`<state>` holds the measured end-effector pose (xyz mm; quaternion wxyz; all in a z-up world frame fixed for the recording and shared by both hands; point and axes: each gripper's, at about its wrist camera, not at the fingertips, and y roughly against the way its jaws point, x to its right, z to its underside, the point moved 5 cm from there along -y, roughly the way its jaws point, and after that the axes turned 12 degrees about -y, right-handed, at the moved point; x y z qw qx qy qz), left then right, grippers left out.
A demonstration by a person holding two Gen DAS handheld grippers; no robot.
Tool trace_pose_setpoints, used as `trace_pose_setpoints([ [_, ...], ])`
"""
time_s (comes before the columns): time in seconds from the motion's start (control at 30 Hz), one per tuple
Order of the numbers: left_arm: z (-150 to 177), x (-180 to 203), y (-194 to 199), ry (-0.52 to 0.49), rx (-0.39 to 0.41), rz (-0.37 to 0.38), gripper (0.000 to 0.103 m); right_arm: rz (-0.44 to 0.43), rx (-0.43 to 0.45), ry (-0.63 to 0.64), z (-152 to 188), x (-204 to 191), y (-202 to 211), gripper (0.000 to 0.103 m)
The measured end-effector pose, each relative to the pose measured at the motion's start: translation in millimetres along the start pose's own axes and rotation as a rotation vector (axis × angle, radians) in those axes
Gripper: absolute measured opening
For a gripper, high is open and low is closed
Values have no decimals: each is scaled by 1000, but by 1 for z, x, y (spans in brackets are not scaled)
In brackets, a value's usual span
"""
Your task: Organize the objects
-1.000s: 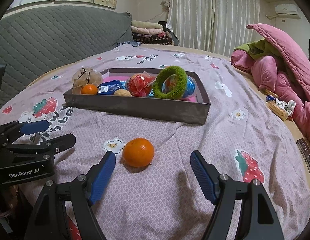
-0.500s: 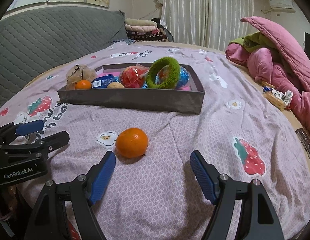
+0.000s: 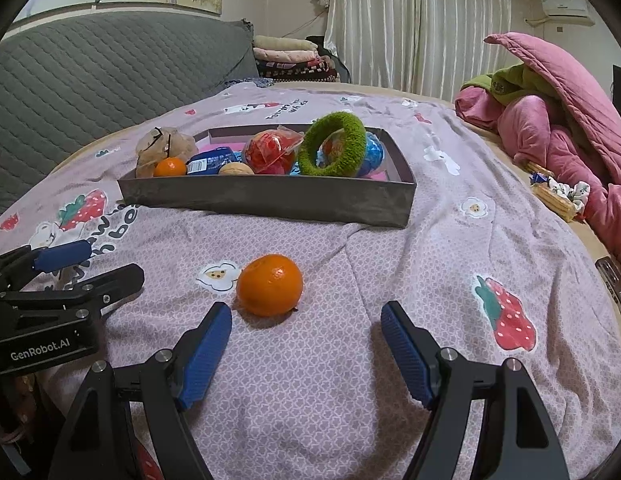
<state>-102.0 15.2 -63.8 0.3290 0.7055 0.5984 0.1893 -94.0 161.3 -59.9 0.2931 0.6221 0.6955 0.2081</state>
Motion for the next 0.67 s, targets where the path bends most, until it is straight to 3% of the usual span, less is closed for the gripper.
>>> trace_pose_setpoints([
  [0.67,2,4,0,-13,2,21,81,0,3,8,0,-1,0,77],
])
